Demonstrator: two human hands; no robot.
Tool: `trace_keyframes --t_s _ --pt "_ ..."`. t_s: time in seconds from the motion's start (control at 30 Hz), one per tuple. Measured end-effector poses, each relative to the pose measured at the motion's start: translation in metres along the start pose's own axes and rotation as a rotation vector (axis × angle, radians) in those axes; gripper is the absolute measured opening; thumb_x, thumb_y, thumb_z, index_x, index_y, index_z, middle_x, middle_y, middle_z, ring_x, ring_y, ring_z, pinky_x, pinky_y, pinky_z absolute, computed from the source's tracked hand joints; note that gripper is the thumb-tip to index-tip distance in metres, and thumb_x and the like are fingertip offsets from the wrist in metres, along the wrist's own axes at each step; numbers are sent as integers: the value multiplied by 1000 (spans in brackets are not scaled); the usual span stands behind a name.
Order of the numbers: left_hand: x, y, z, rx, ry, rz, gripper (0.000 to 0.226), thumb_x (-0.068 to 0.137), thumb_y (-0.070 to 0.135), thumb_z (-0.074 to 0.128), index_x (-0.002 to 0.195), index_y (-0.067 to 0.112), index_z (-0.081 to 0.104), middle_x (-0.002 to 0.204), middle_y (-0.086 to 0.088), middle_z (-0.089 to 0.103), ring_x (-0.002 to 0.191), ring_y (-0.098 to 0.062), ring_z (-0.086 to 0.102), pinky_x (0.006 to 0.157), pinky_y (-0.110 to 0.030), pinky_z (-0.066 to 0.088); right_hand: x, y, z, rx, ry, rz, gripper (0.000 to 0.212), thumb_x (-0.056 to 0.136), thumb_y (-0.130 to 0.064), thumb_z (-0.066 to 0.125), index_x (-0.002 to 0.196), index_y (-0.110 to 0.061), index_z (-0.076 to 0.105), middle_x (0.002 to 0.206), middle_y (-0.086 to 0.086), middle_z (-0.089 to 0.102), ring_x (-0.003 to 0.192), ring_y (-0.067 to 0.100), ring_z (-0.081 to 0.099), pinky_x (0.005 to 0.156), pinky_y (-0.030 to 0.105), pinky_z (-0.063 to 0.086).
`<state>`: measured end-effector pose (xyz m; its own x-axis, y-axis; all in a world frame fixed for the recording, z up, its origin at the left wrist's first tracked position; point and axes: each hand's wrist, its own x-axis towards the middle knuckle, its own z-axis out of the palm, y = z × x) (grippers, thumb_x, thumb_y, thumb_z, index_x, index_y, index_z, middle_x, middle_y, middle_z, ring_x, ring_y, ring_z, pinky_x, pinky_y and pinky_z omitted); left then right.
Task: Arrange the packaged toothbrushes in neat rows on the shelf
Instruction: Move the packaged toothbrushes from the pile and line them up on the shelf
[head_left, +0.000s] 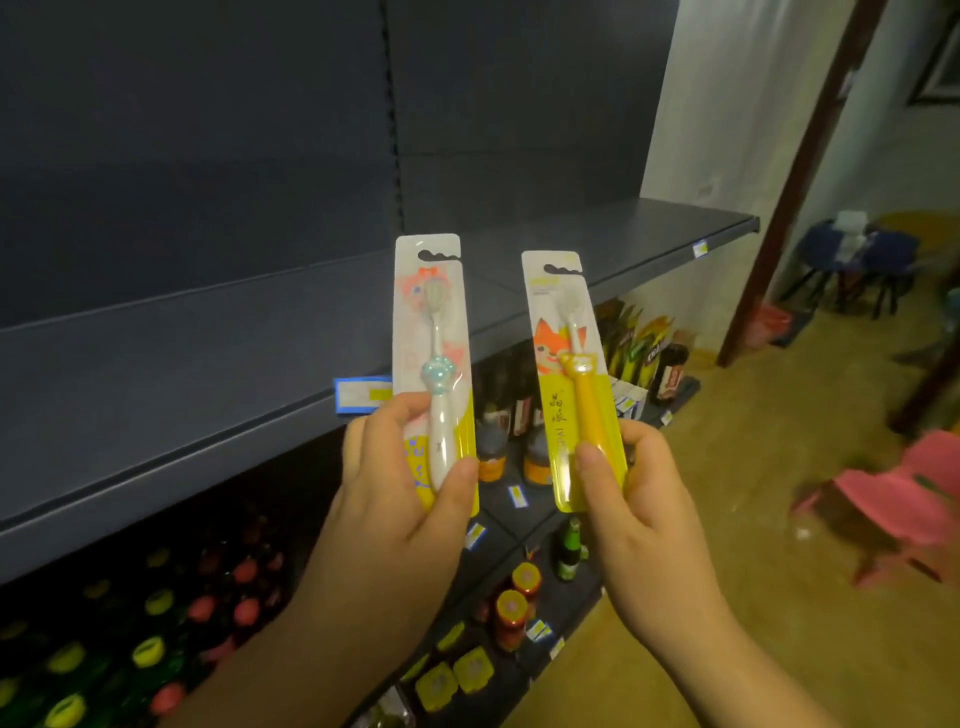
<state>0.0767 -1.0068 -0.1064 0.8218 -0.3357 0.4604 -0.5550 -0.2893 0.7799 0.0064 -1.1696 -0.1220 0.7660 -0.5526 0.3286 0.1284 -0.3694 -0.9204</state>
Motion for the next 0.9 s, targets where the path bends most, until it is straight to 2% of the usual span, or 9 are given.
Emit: trace_keyframes --t_s 0.1,0.2,0.3,0.37,0.47,0.57,0.7,0.8,0.9 --pt "18 23 50 -6 34 4 39 89 34 58 106 59 32 115 23 38 96 19 49 67 -5 42 32 18 -44 3 -23 -5 36 83 -57 45 107 -33 52 70 -14 63 52 5 50 50 33 45" --pt "34 38 89 14 44 26 42 88 40 56 113 58 28 118 24 36 102 18 45 76 -10 44 62 34 -81 -22 -43 -23 34 84 -56 43 108 -32 51 78 -21 65 57 3 56 48 20 44" --pt "51 48 120 14 32 -10 44 85 48 53 119 55 27 119 23 34 105 8 49 77 -18 49 89 48 -104 -8 -63 -13 35 86 -55 44 112 -32 50 77 -20 66 54 3 56 47 18 42" --pt "66 51 139 30 28 -25 46 84 49 53 121 53 27 120 22 33 106 0 52 70 -15 51 107 57 -115 4 -79 -6 34 88 -55 46 113 -33 50 76 -16 67 54 4 56 47 18 41" --pt "91 49 169 17 39 -28 48 88 39 57 124 49 26 123 17 33 101 3 53 62 -11 51 139 75 -128 -4 -107 -5 29 91 -52 47 113 -33 49 69 -20 63 53 2 55 47 17 40" --pt "117 45 201 -22 39 -25 48 88 34 58 123 47 28 122 17 34 104 -6 54 63 -5 48 177 90 -138 -26 -105 -22 22 95 -46 48 110 -30 49 68 -22 61 53 1 53 47 17 40" --pt "166 30 234 -45 91 -9 48 88 37 57 125 46 28 119 20 33 106 11 47 66 -8 46 231 102 -147 -124 -132 -61 29 90 -54 42 108 -32 47 71 -23 62 53 2 54 46 19 39" --pt "206 20 255 -52 132 -8 48 89 37 56 129 42 30 122 17 33 102 14 47 68 -10 43 272 112 -152 -220 -154 -114 32 85 -63 38 104 -38 43 84 -25 63 62 5 60 49 21 44" --pt "241 17 276 -54 124 31 46 88 39 55 124 48 27 119 20 33 99 16 47 69 -12 43 313 122 -157 -258 -130 -140 32 83 -66 35 102 -41 42 92 -28 61 71 3 63 54 21 48"
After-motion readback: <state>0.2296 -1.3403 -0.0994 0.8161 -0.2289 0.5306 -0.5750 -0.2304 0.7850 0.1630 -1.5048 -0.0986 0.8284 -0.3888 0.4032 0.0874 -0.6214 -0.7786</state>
